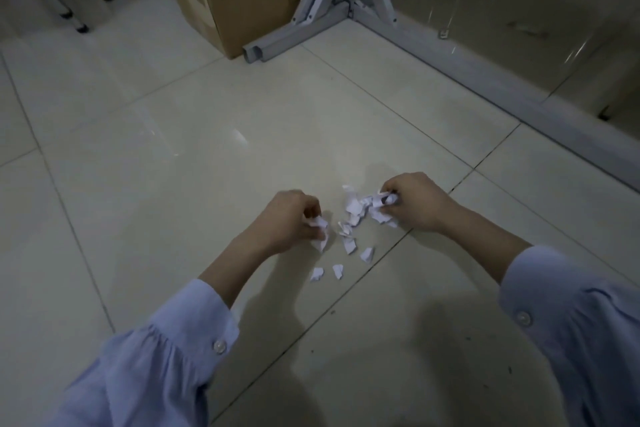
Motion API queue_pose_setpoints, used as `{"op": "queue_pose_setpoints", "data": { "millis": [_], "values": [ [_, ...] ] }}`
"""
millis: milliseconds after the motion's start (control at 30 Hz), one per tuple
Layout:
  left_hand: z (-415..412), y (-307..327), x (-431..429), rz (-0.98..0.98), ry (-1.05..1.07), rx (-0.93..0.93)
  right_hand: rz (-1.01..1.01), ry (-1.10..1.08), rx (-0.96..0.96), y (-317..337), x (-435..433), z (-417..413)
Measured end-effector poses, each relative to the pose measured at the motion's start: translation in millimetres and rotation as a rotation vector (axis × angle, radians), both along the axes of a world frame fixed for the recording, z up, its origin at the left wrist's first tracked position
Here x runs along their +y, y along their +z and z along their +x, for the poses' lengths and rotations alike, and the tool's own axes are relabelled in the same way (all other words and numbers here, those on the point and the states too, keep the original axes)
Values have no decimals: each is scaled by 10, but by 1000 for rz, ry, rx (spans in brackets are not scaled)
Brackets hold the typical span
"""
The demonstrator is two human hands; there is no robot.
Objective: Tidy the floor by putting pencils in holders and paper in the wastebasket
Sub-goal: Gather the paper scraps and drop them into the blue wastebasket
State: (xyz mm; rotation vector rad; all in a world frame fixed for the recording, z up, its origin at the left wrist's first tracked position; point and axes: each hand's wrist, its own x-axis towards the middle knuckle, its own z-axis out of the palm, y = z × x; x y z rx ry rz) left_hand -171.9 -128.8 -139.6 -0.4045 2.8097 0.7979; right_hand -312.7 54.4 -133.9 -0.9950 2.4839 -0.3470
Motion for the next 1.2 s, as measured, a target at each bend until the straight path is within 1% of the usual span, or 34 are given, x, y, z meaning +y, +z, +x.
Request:
{"op": "queue_pose_setpoints", "data": {
  "millis": [100, 267, 300, 433, 533, 600, 667, 733, 833, 933, 1067, 1133, 1200],
  "values": [
    [193, -47, 127, -16, -75, -76, 83, 71, 23, 12, 86, 52],
    [329, -138, 237, 22, -37, -51, 39, 141, -9, -43, 161, 171],
    [348, -157, 255, 30, -28, -48, 56, 159, -13, -49, 157, 203],
    [419, -178, 278, 44, -62, -40, 188, 169, -8, 11, 115, 268],
    [488, -144, 260, -77, -119, -29, 315, 166, 32, 69, 54, 236],
    [532, -119, 265, -145, -72, -51, 358, 182, 55, 73, -10, 211],
    [560, -116, 298, -172, 17, -116, 364, 216, 59, 45, -92, 203],
    [553, -139, 369, -192, 58, -180, 367, 265, 56, -6, -164, 215],
    [501, -214, 502, -159, 84, -162, 395, 350, 96, -89, -202, 261],
    [404, -284, 622, -123, 133, -129, 360, 389, 145, -141, -127, 312],
    [263, -322, 709, -67, 137, -79, 258, 369, 125, -152, -41, 426],
    [216, -331, 721, -23, 156, -28, 191, 351, 120, -170, -10, 490],
    [192, -345, 725, -22, 161, -5, 104, 331, 143, -200, 31, 526]
  ]
}}
